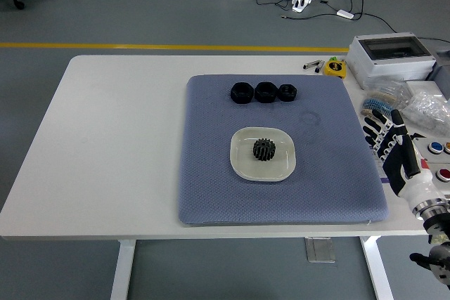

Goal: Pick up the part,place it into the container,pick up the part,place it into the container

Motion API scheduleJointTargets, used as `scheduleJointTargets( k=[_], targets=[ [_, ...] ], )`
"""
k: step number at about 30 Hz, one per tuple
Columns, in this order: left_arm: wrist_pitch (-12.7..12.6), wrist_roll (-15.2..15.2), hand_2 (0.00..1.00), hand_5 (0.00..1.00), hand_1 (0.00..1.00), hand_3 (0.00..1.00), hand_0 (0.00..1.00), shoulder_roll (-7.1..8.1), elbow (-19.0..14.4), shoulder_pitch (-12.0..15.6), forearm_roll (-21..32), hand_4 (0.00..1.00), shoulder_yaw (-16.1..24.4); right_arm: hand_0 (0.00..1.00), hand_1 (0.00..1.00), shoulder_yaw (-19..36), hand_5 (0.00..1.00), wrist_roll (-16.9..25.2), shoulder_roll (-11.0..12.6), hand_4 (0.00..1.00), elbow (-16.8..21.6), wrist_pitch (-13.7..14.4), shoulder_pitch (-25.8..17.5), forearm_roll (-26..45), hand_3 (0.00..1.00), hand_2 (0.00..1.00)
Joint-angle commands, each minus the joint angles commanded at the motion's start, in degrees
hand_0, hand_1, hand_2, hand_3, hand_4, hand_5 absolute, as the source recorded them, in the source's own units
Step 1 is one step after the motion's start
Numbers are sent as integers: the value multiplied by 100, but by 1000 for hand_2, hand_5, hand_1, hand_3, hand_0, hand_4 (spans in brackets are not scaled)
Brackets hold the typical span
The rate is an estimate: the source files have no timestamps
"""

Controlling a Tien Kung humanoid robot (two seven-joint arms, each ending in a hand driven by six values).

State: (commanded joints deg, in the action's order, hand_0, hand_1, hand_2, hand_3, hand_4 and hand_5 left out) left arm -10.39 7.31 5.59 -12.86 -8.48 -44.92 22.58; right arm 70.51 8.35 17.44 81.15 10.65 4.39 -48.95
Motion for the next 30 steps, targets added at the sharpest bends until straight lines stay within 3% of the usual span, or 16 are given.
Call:
scheduleJointTargets(
  k=[2,3,8,9,18,26,27,30],
  targets=[
    [0,1,750,661,719,654,708,0,1,4,-8,684,8,748,760,17,998,61,-1,998,20,80,-15,-56,800,795],
    [-1,2,750,662,717,654,708,-1,1,11,-12,684,13,529,643,-1,904,106,14,998,46,134,0,-82,692,705],
    [9,35,750,662,717,654,708,-8,-4,21,-153,684,72,529,643,-152,904,174,153,998,75,204,219,-108,692,705],
    [10,38,748,667,712,653,706,-7,-5,22,-168,683,79,346,537,-175,872,162,184,993,89,181,261,-161,548,615],
    [13,39,748,668,713,654,707,8,-8,26,-155,683,83,363,546,-515,864,-189,308,981,138,-340,549,-746,543,617],
    [43,65,745,672,712,654,708,22,-14,58,-203,682,111,359,541,-975,869,-248,166,981,-51,-355,851,-615,541,611],
    [43,67,747,672,713,654,708,21,-15,62,-202,681,112,336,526,-1002,871,-265,151,980,-66,-352,874,-616,491,564],
    [50,71,747,672,713,654,708,24,-19,75,-196,681,107,336,526,-1188,871,-340,95,980,-121,-370,985,-631,491,564]
  ],
)
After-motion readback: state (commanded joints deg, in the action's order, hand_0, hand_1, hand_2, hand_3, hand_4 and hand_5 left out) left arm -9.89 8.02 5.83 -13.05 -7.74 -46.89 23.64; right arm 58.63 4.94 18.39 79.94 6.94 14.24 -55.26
